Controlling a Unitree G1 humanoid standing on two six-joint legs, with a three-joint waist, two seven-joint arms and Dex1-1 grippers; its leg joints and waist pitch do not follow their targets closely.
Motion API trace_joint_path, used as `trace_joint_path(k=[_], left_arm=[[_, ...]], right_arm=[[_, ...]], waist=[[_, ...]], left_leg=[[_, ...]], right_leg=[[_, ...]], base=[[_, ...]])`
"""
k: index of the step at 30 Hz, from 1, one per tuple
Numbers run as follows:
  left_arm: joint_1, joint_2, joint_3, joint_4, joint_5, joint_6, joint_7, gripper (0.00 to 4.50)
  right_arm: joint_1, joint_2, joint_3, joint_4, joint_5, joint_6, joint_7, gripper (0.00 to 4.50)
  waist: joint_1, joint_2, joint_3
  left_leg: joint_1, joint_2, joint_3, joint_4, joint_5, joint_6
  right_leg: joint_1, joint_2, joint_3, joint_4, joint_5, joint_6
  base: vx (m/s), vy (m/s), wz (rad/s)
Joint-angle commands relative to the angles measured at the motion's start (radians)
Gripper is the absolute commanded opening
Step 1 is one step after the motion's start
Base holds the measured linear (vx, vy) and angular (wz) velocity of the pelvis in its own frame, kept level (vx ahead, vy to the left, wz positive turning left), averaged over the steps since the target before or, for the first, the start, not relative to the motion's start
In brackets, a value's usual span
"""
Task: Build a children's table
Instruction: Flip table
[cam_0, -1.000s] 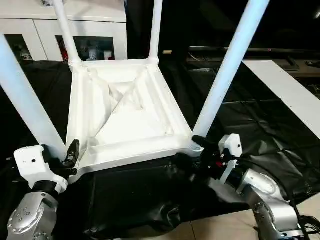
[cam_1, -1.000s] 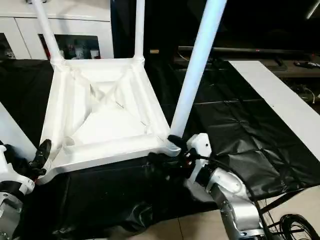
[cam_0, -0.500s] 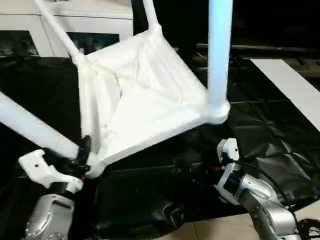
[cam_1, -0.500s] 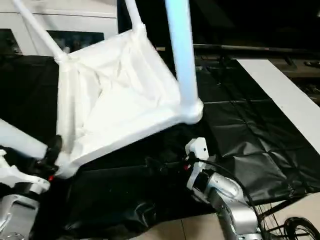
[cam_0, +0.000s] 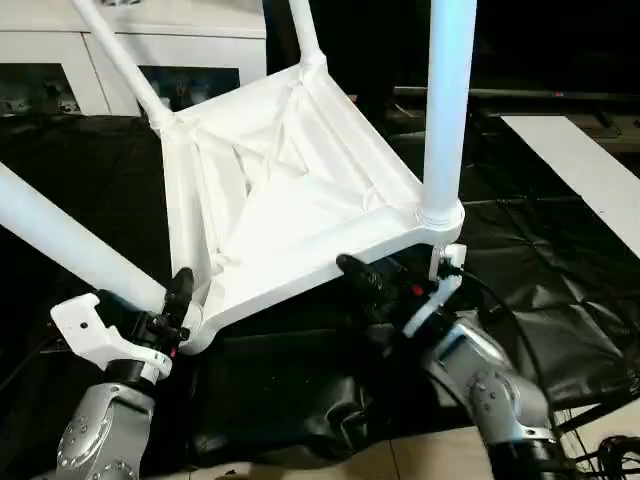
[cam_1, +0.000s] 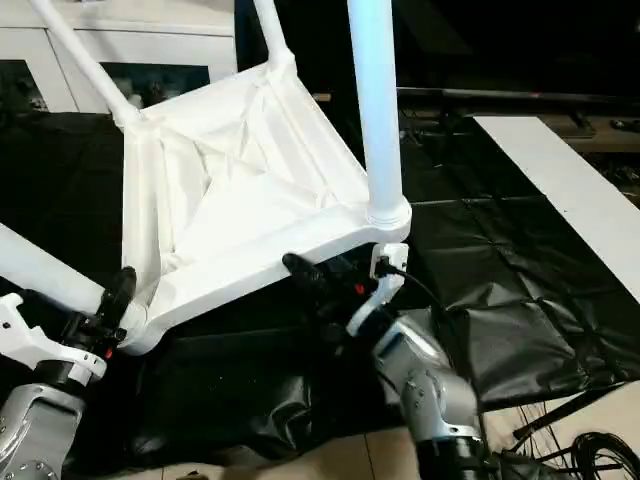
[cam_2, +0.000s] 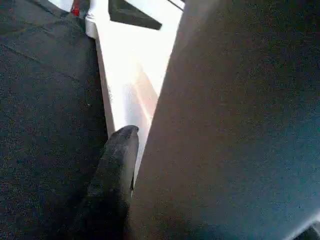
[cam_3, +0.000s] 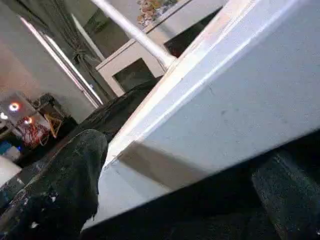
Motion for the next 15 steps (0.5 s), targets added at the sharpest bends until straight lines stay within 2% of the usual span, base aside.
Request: trace_joint_path(k=[1,4,6,7,10,14,15], left_arm=[[-0.014,-0.024,-0.041,-0.047,-0.087,0.005,-0.041,2.33],[-0.01,-0.024,-0.044,-0.057,-0.096,0.01,-0.046,2.33],[-0.008,-0.026,-0.047,-0.061,-0.105,0.016,-0.049,2.33],[-0.008,-0.027,-0.047,-0.062,-0.109,0.017,-0.049,2.33],[-0.008,-0.028,-0.047,-0.062,-0.113,0.019,-0.05,2.33],[-0.004,-0.026,-0.052,-0.069,-0.113,0.023,-0.052,2.33],[-0.002,-0.025,-0.054,-0.072,-0.111,0.024,-0.053,2.33]], right_arm=[[-0.023,0.009,-0.028,0.025,0.019,0.011,-0.027,4.5],[-0.05,0.037,-0.055,0.059,0.03,0.01,-0.063,4.5],[-0.087,0.063,-0.088,0.104,0.048,-0.005,-0.09,4.5],[-0.108,0.074,-0.103,0.129,0.055,-0.012,-0.101,4.5],[-0.137,0.088,-0.122,0.164,0.064,-0.022,-0.118,4.5],[-0.203,0.101,-0.126,0.255,0.034,-0.067,-0.138,4.5],[-0.219,0.107,-0.132,0.277,0.028,-0.077,-0.14,4.5]], waist=[[-0.004,0.01,-0.052],[-0.002,0.014,-0.051],[-0.003,0.012,-0.052],[-0.004,0.016,-0.051],[-0.004,0.015,-0.051],[-0.007,0.014,-0.05],[-0.009,0.008,-0.053]], left_leg=[[0.001,0.045,-0.014,-0.073,-0.056,0.011],[0.003,0.044,-0.013,-0.074,-0.062,0.006],[0.004,0.044,-0.013,-0.074,-0.068,0.0],[0.003,0.044,-0.013,-0.075,-0.078,-0.003],[0.002,0.044,-0.013,-0.076,-0.085,-0.009],[0.001,0.043,-0.012,-0.076,-0.086,-0.014],[-0.001,0.043,-0.013,-0.075,-0.074,-0.01]], right_leg=[[0.046,-0.078,0.055,-0.059,0.024,-0.165],[0.044,-0.078,0.055,-0.06,0.019,-0.162],[0.044,-0.079,0.055,-0.059,0.014,-0.163],[0.043,-0.079,0.055,-0.059,0.006,-0.164],[0.044,-0.078,0.055,-0.059,0.0,-0.158],[0.044,-0.078,0.055,-0.059,-0.005,-0.162],[0.046,-0.079,0.055,-0.056,0.008,-0.161]], base=[[0.0,0.0,0.0],[0.0,0.0,0.0],[0.0,0.0,0.0],[0.0,0.0,0.0],[0.0,0.0,0.0],[0.0,0.0,0.0],[0.0,0.0,0.0]])
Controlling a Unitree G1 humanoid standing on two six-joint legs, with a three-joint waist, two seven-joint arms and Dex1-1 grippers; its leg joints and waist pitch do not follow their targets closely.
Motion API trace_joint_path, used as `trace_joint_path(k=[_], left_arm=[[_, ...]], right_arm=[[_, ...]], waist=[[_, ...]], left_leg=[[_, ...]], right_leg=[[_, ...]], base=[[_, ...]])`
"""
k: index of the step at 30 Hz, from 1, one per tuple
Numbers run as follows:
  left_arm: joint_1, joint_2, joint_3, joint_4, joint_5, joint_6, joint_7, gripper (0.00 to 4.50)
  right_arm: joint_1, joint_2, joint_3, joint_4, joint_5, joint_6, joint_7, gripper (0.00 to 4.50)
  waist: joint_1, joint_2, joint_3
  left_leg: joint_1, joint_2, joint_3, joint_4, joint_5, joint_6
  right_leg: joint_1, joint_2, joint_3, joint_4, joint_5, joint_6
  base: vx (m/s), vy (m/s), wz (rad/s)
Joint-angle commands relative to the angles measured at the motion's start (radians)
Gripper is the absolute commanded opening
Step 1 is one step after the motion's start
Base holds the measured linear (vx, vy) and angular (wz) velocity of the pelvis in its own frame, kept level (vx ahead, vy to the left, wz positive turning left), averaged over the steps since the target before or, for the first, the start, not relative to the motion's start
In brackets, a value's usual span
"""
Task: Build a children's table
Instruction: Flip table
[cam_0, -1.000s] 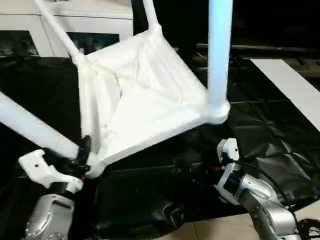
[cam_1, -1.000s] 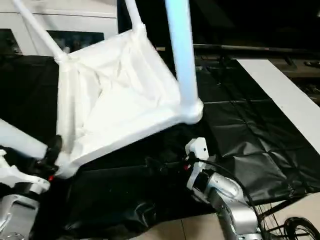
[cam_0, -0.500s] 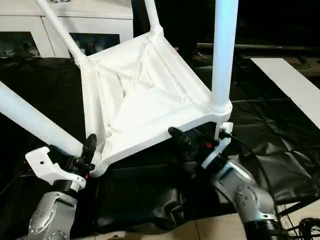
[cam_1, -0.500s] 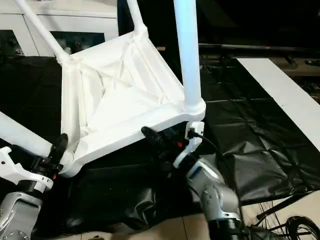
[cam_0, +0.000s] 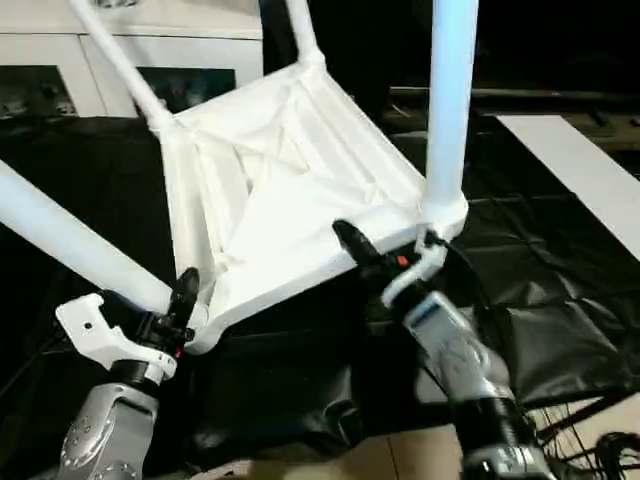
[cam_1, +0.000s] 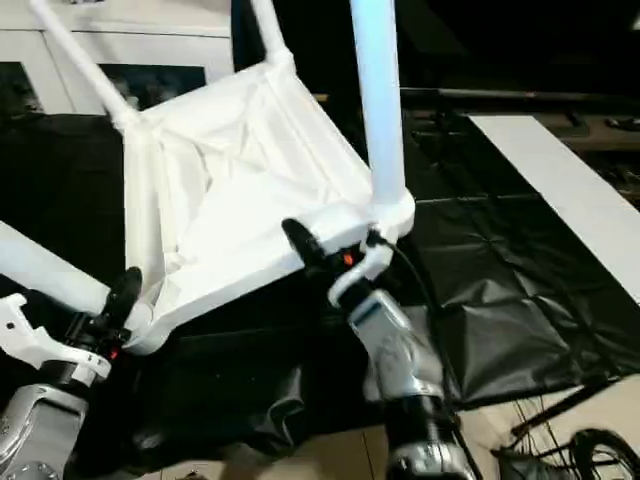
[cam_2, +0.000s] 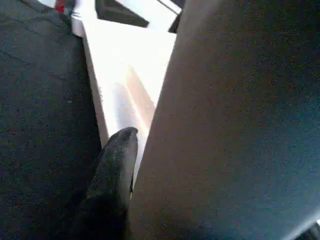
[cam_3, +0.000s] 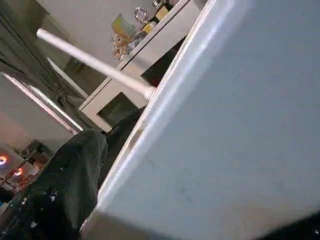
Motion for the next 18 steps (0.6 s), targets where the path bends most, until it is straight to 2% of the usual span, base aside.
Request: trace_joint_path(k=[1,3,4,8,9,14,16,17,18], left_arm=[[-0.005,-0.023,-0.039,-0.056,-0.091,0.007,-0.048,2.33],[-0.004,-0.023,-0.042,-0.06,-0.089,0.007,-0.048,2.33],[-0.004,-0.023,-0.043,-0.06,-0.089,0.007,-0.048,2.33],[-0.002,-0.018,-0.05,-0.062,-0.085,0.001,-0.051,2.33],[-0.002,-0.018,-0.051,-0.062,-0.085,0.0,-0.052,2.33],[-0.004,-0.02,-0.054,-0.061,-0.087,0.001,-0.056,2.33],[-0.005,-0.019,-0.056,-0.059,-0.083,-0.001,-0.055,2.33],[-0.006,-0.019,-0.057,-0.056,-0.08,-0.003,-0.054,2.33],[-0.007,-0.018,-0.059,-0.054,-0.079,-0.006,-0.052,2.33]], right_arm=[[-0.034,0.006,-0.034,0.059,-0.006,-0.022,-0.031,4.5],[-0.064,0.014,-0.055,0.099,-0.013,-0.049,-0.063,4.5],[-0.075,0.015,-0.063,0.114,-0.012,-0.054,-0.069,4.5],[-0.107,0.014,-0.094,0.161,0.004,-0.078,-0.085,4.5],[-0.111,0.012,-0.096,0.167,0.006,-0.079,-0.085,4.24],[-0.117,0.005,-0.104,0.188,0.001,-0.081,-0.063,3.99],[-0.119,0.003,-0.106,0.195,-0.002,-0.081,-0.061,3.72],[-0.119,0.0,-0.1,0.199,-0.009,-0.079,-0.059,3.72],[-0.118,-0.003,-0.094,0.204,-0.018,-0.078,-0.058,3.67]], waist=[[-0.001,0.009,-0.052],[-0.005,0.006,-0.053],[-0.004,0.008,-0.054],[-0.01,0.006,-0.053],[-0.01,0.007,-0.053],[-0.011,0.006,-0.053],[-0.011,0.009,-0.054],[-0.011,0.014,-0.053],[-0.012,0.011,-0.054]], left_leg=[[-0.001,0.042,-0.012,-0.075,-0.078,-0.004],[-0.001,0.042,-0.012,-0.074,-0.069,0.002],[0.001,0.042,-0.011,-0.073,-0.065,0.003],[-0.001,0.041,-0.01,-0.072,-0.056,0.016],[-0.001,0.041,-0.01,-0.071,-0.052,0.019],[-0.001,0.041,-0.009,-0.071,-0.058,0.023],[0.001,0.042,-0.009,-0.071,-0.057,0.022],[0.001,0.042,-0.01,-0.071,-0.058,0.021],[0.0,0.042,-0.01,-0.071,-0.06,0.02]], right_leg=[[0.046,-0.079,0.054,-0.061,0.005,-0.163],[0.047,-0.08,0.054,-0.061,0.003,-0.168],[0.046,-0.08,0.054,-0.06,0.008,-0.17],[0.047,-0.077,0.054,-0.059,0.016,-0.17],[0.046,-0.077,0.054,-0.059,0.019,-0.17],[0.047,-0.078,0.054,-0.059,0.006,-0.171],[0.045,-0.076,0.054,-0.059,0.011,-0.174],[0.045,-0.077,0.054,-0.059,0.011,-0.174],[0.046,-0.076,0.053,-0.06,0.01,-0.174]], base=[[0.0,0.0,0.0],[0.0,0.0,0.0],[0.0,0.0,0.0],[0.0,0.0,0.0],[0.0,0.0,0.0],[0.0,0.0,0.0],[0.0,0.0,0.0],[0.0,0.0,0.0],[0.0,0.0,0.0]])
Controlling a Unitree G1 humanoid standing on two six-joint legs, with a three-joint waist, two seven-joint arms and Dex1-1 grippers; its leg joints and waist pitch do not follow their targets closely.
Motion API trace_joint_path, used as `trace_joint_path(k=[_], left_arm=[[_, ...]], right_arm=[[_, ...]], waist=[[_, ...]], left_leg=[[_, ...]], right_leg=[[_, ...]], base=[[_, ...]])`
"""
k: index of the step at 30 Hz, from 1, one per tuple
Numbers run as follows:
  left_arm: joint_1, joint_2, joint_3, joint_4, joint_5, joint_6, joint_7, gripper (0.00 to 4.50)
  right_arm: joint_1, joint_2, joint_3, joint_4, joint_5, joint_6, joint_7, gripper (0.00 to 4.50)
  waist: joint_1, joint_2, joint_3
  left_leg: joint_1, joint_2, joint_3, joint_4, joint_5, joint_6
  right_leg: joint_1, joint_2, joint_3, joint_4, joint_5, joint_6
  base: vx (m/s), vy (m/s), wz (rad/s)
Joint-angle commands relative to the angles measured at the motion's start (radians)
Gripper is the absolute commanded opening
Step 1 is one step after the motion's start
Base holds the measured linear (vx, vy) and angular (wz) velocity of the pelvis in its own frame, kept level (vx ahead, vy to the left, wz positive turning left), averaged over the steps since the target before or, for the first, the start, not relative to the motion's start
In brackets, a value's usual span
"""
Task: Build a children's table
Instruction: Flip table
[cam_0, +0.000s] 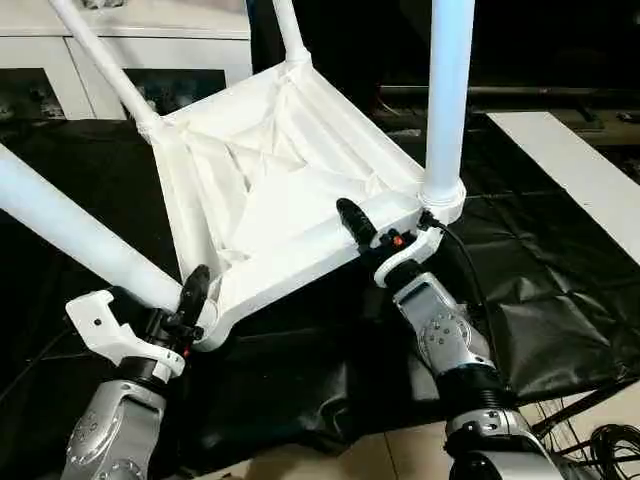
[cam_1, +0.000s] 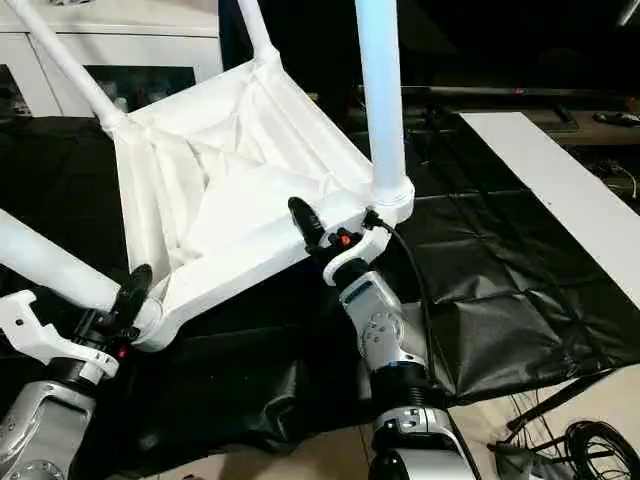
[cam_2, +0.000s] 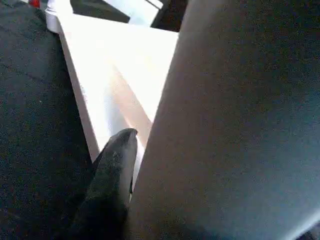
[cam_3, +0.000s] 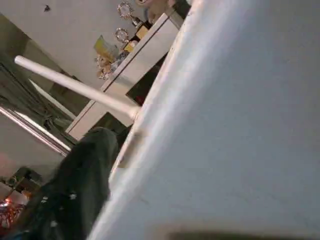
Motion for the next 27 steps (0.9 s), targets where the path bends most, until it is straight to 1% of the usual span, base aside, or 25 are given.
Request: trace_joint_path(k=[1,3,7,8,11,12,15,22,23,24,25,26,27], left_arm=[[-0.008,-0.022,-0.026,-0.04,-0.084,-0.012,-0.049,2.33],[-0.009,-0.022,-0.029,-0.038,-0.083,-0.015,-0.05,2.33],[-0.009,-0.022,-0.03,-0.036,-0.08,-0.021,-0.051,2.33],[-0.009,-0.022,-0.03,-0.036,-0.08,-0.022,-0.052,2.33],[-0.008,-0.023,-0.03,-0.035,-0.077,-0.025,-0.052,2.33],[-0.007,-0.023,-0.03,-0.035,-0.076,-0.028,-0.051,2.33],[-0.006,-0.024,-0.03,-0.034,-0.072,-0.032,-0.05,2.33],[-0.01,-0.026,-0.023,-0.026,-0.06,-0.04,-0.035,2.33],[-0.012,-0.03,-0.014,-0.022,-0.074,-0.037,-0.033,2.33],[-0.014,-0.033,-0.008,-0.019,-0.085,-0.034,-0.033,2.89],[-0.014,-0.036,-0.004,-0.018,-0.099,-0.029,-0.036,3.03],[-0.015,-0.041,0.002,-0.02,-0.116,-0.03,-0.038,3.07],[-0.015,-0.045,0.006,-0.023,-0.127,-0.034,-0.04,3.07]], right_arm=[[0.001,-0.029,-0.02,0.037,-0.022,-0.004,-0.022,3.67],[0.0,-0.029,-0.023,0.046,-0.027,-0.008,-0.031,3.41],[-0.001,-0.029,-0.03,0.053,-0.027,-0.011,-0.036,3.13],[-0.001,-0.029,-0.032,0.054,-0.027,-0.011,-0.036,3.13],[-0.004,-0.031,-0.037,0.061,-0.028,-0.015,-0.039,2.91],[-0.006,-0.031,-0.04,0.066,-0.028,-0.018,-0.04,2.88],[-0.01,-0.035,-0.036,0.072,-0.036,-0.028,-0.037,2.81],[-0.013,-0.039,-0.023,0.074,-0.055,-0.037,-0.033,2.73],[-0.015,-0.04,-0.024,0.075,-0.054,-0.037,-0.033,2.73],[-0.016,-0.04,-0.024,0.076,-0.054,-0.038,-0.033,2.72],[-0.017,-0.041,-0.024,0.077,-0.055,-0.039,-0.034,2.72],[-0.018,-0.042,-0.026,0.077,-0.055,-0.04,-0.034,2.71],[-0.02,-0.044,-0.026,0.075,-0.056,-0.042,-0.034,2.71]], waist=[[0.003,0.01,-0.054],[0.003,0.01,-0.055],[0.002,0.011,-0.054],[0.002,0.011,-0.055],[0.002,0.01,-0.056],[0.002,0.01,-0.054],[0.002,0.01,-0.055],[0.002,0.01,-0.055],[0.002,0.009,-0.055],[0.002,0.01,-0.054],[0.002,0.009,-0.054],[0.003,0.01,-0.055],[0.005,0.008,-0.058]], left_leg=[[0.0,0.042,-0.01,-0.071,-0.061,0.019],[0.0,0.041,-0.009,-0.07,-0.057,0.02],[0.0,0.042,-0.01,-0.071,-0.06,0.02],[0.0,0.042,-0.01,-0.07,-0.058,0.02],[0.0,0.041,-0.009,-0.069,-0.05,0.024],[-0.001,0.041,-0.01,-0.07,-0.055,0.024],[0.001,0.042,-0.009,-0.07,-0.065,0.02],[0.0,0.042,-0.01,-0.07,-0.056,0.023],[0.0,0.042,-0.009,-0.069,-0.056,0.024],[0.0,0.042,-0.009,-0.07,-0.06,0.023],[0.0,0.042,-0.009,-0.07,-0.06,0.022],[0.0,0.041,-0.008,-0.069,-0.058,0.019],[0.001,0.042,-0.007,-0.067,-0.052,0.014]], right_leg=[[0.046,-0.077,0.054,-0.061,0.01,-0.174],[0.047,-0.077,0.054,-0.061,0.015,-0.175],[0.047,-0.077,0.053,-0.061,0.008,-0.177],[0.047,-0.077,0.053,-0.06,0.011,-0.178],[0.047,-0.076,0.053,-0.059,0.026,-0.181],[0.047,-0.077,0.053,-0.06,0.018,-0.181],[0.046,-0.077,0.054,-0.061,0.004,-0.18],[0.047,-0.077,0.053,-0.06,0.016,-0.18],[0.046,-0.077,0.054,-0.06,0.017,-0.181],[0.046,-0.077,0.054,-0.061,0.009,-0.181],[0.047,-0.079,0.054,-0.061,0.006,-0.182],[0.047,-0.079,0.054,-0.06,0.007,-0.187],[0.046,-0.076,0.055,-0.057,0.031,-0.198]], base=[[0.0,0.0,0.0],[0.0,0.0,0.0],[0.0,0.0,0.0],[0.0,0.0,0.0],[0.0,0.0,0.0],[0.0,0.0,0.0],[0.0,0.0,0.0],[0.0,0.0,0.0],[0.0,0.0,0.0],[0.0,0.0,0.0],[0.0,0.0,0.0],[0.0,0.0,0.0],[0.0,0.0,0.0]])
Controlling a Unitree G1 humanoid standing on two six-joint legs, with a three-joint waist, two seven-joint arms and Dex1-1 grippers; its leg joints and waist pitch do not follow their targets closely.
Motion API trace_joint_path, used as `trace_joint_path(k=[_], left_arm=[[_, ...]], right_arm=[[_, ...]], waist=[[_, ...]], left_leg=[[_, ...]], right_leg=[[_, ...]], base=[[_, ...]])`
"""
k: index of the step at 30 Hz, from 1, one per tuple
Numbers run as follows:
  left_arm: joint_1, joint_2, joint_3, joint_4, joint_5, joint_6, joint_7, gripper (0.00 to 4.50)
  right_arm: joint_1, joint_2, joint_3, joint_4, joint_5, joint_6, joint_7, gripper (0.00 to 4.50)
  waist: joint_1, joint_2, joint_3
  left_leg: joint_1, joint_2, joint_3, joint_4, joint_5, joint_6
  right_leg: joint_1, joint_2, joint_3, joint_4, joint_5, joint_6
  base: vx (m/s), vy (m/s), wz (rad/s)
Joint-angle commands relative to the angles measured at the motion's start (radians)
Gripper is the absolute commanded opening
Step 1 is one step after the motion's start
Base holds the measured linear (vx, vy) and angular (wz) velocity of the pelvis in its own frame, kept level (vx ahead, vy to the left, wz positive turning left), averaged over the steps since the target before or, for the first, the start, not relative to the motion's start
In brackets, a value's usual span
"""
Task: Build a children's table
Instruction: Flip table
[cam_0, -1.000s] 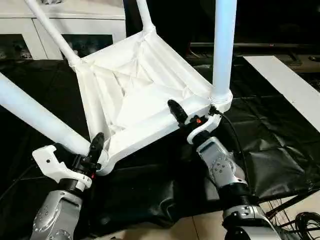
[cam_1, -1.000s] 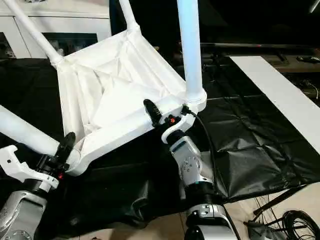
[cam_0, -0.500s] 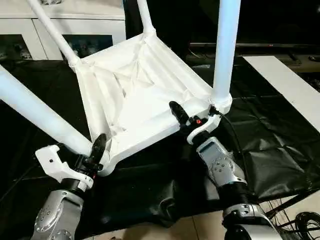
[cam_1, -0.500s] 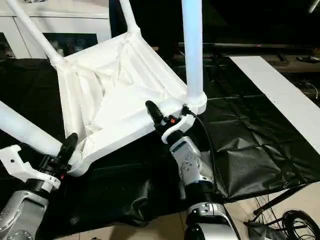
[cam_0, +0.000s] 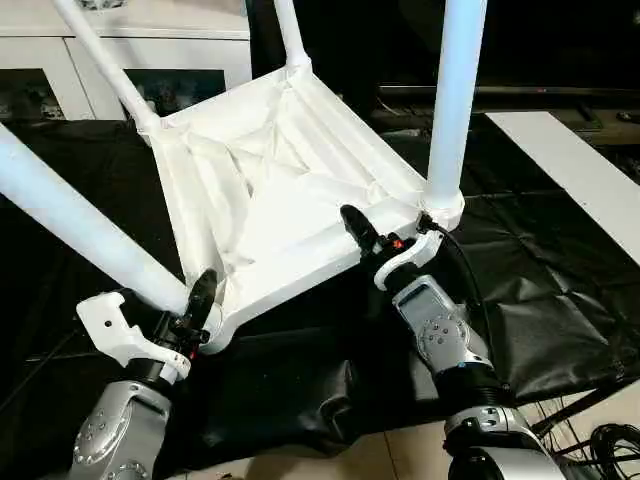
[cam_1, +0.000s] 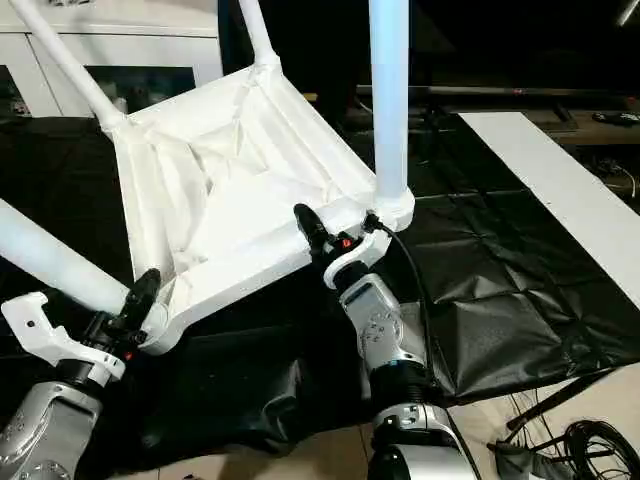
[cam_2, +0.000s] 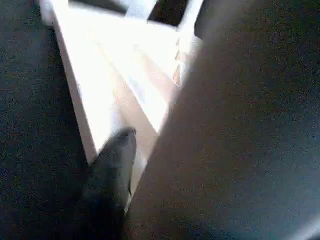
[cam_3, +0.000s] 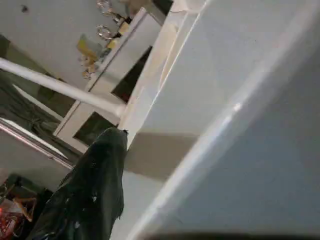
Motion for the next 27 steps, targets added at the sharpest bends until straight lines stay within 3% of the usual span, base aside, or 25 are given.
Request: trace_joint_path(k=[1,3,7,10,14,16,19,21,23,25,27], left_arm=[[-0.018,-0.012,0.016,-0.057,-0.082,-0.03,-0.033,3.18],[-0.019,-0.018,0.026,-0.059,-0.106,-0.037,-0.042,3.45],[-0.021,-0.034,0.052,-0.061,-0.149,-0.052,-0.047,3.69],[-0.024,-0.053,0.099,-0.071,-0.227,-0.082,-0.054,3.94],[-0.04,-0.072,0.159,-0.075,-0.316,-0.132,-0.04,4.03],[-0.045,-0.071,0.215,-0.081,-0.405,-0.169,-0.046,4.03],[-0.048,-0.067,0.248,-0.084,-0.44,-0.193,-0.045,4.03],[-0.06,-0.039,0.314,-0.083,-0.506,-0.226,-0.027,4.03],[-0.063,-0.027,0.329,-0.083,-0.526,-0.236,-0.021,4.03],[-0.063,0.037,0.383,-0.069,-0.578,-0.241,-0.024,4.03],[-0.061,0.066,0.403,-0.061,-0.601,-0.235,-0.032,4.03]], right_arm=[[-0.01,-0.043,0.006,-0.001,-0.062,-0.038,-0.016,2.68],[-0.012,-0.045,0.005,-0.005,-0.063,-0.039,-0.017,2.65],[-0.015,-0.05,0.005,-0.011,-0.065,-0.042,-0.02,2.63],[-0.021,-0.059,0.004,-0.019,-0.074,-0.054,-0.021,2.62],[-0.026,-0.069,0.003,-0.033,-0.077,-0.059,-0.022,2.62],[-0.026,-0.083,0.003,-0.05,-0.079,-0.062,-0.021,2.62],[-0.023,-0.091,0.002,-0.061,-0.081,-0.061,-0.024,2.62],[-0.023,-0.111,-0.006,-0.073,-0.081,-0.061,-0.029,2.62],[-0.023,-0.118,-0.007,-0.075,-0.08,-0.061,-0.032,2.62],[-0.028,-0.15,-0.023,-0.073,-0.074,-0.06,-0.036,2.62],[-0.03,-0.168,-0.033,-0.067,-0.072,-0.059,-0.042,2.62]], waist=[[0.004,0.01,-0.059],[0.003,0.007,-0.057],[0.003,0.006,-0.055],[0.003,0.005,-0.054],[0.001,0.003,-0.054],[-0.001,0.002,-0.053],[-0.003,0.001,-0.052],[-0.002,0.0,-0.053],[-0.003,-0.001,-0.053],[-0.003,-0.001,-0.054],[-0.001,0.004,-0.054]], left_leg=[[0.002,0.042,-0.008,-0.068,-0.044,0.016],[-0.001,0.039,-0.007,-0.067,-0.041,0.031],[0.0,0.041,-0.006,-0.069,-0.054,0.027],[0.001,0.041,-0.005,-0.07,-0.073,0.02],[0.0,0.04,-0.005,-0.071,-0.073,0.014],[-0.003,0.038,-0.005,-0.072,-0.078,0.009],[0.0,0.039,-0.005,-0.072,-0.08,0.007],[0.0,0.038,-0.004,-0.071,-0.077,0.003],[0.001,0.038,-0.004,-0.071,-0.073,0.0],[0.001,0.036,-0.004,-0.071,-0.073,0.002],[0.003,0.036,-0.005,-0.071,-0.074,0.0]], right_leg=[[0.047,-0.075,0.054,-0.056,0.047,-0.198],[0.049,-0.077,0.054,-0.057,0.05,-0.196],[0.048,-0.076,0.053,-0.058,0.028,-0.197],[0.048,-0.075,0.054,-0.062,-0.013,-0.182],[0.047,-0.074,0.054,-0.062,-0.021,-0.173],[0.049,-0.073,0.054,-0.063,-0.038,-0.167],[0.046,-0.071,0.054,-0.064,-0.047,-0.154],[0.046,-0.071,0.055,-0.063,-0.045,-0.152],[0.046,-0.07,0.055,-0.061,-0.034,-0.149],[0.047,-0.069,0.054,-0.061,-0.034,-0.144],[0.045,-0.069,0.054,-0.059,-0.04,-0.138]], base=[[0.0,0.0,0.0],[0.0,0.0,0.0],[0.0,0.0,0.0],[0.0,0.0,0.0],[0.0,0.0,0.0],[0.0,0.0,0.0],[0.0,0.0,0.0],[0.0,0.0,0.0],[0.0,0.0,0.0],[0.0,0.0,0.0],[0.0,0.0,0.0]])
